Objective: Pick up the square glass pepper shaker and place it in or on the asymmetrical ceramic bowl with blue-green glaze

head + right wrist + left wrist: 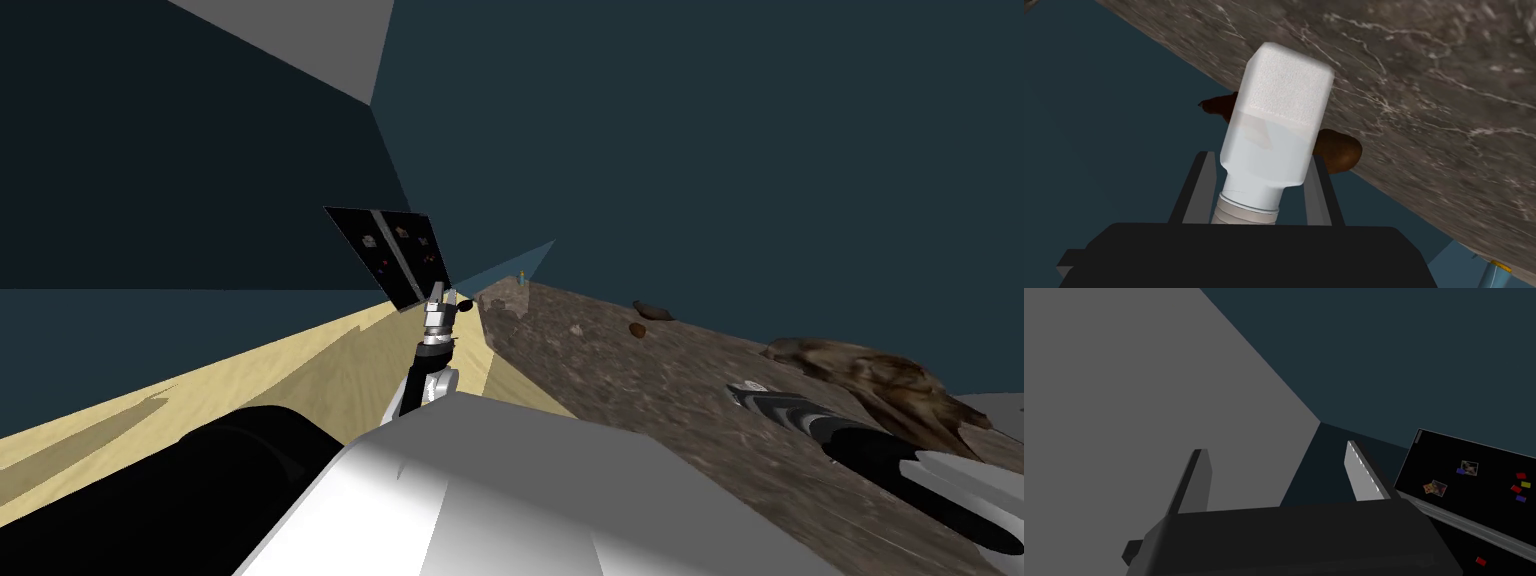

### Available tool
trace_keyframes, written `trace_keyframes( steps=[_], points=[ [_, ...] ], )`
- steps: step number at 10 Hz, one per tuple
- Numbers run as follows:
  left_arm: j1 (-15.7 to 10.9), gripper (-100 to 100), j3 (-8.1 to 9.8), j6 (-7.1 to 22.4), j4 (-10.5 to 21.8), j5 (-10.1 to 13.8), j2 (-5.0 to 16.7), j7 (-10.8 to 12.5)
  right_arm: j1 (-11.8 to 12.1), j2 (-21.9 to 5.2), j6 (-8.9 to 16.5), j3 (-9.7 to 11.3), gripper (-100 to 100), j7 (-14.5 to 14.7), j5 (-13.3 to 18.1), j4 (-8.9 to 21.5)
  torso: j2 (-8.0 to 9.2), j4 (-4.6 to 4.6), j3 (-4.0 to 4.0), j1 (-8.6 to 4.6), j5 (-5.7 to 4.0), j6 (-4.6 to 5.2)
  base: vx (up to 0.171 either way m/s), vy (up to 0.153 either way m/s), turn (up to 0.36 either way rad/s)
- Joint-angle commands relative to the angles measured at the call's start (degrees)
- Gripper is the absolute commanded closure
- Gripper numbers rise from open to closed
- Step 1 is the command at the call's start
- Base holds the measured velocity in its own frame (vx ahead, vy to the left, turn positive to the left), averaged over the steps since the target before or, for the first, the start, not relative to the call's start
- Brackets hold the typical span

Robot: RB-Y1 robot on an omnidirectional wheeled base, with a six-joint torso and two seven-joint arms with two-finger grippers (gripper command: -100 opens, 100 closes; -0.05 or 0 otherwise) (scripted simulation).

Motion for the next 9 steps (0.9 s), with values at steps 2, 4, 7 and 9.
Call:
trace_keyframes(
  steps=[2,4,7,9],
  points=[
    [0.0,0,0.00,0.0,0.0,0.0,0.0,0.0,0.3,-2.1,1.1,0.4,100,-2.4,-0.8,3.2,-0.05,0.00,-0.02,0.00,0.00,-0.04,-0.106,-0.082,0.269],
    [0.0,0,0.00,0.0,0.0,0.0,0.0,0.0,0.3,-3.6,1.8,0.8,100,-4.4,-1.7,5.3,-0.24,-0.01,-0.11,-0.09,0.03,-0.13,-0.067,-0.108,0.311],
    [0.0,0,0.01,0.0,0.0,0.0,0.0,0.0,-0.2,-5.2,2.7,1.6,100,-7.7,-3.3,8.6,-0.50,-0.07,-0.27,-0.33,-0.09,-0.21,-0.046,-0.142,0.342],
    [0.0,0,0.01,0.0,0.0,0.0,0.0,0.0,-0.7,-5.9,3.2,2.2,100,-9.9,-4.5,10.7,-0.65,-0.12,-0.36,-0.38,-0.13,-0.11,-0.013,-0.143,0.293]
  ],
)
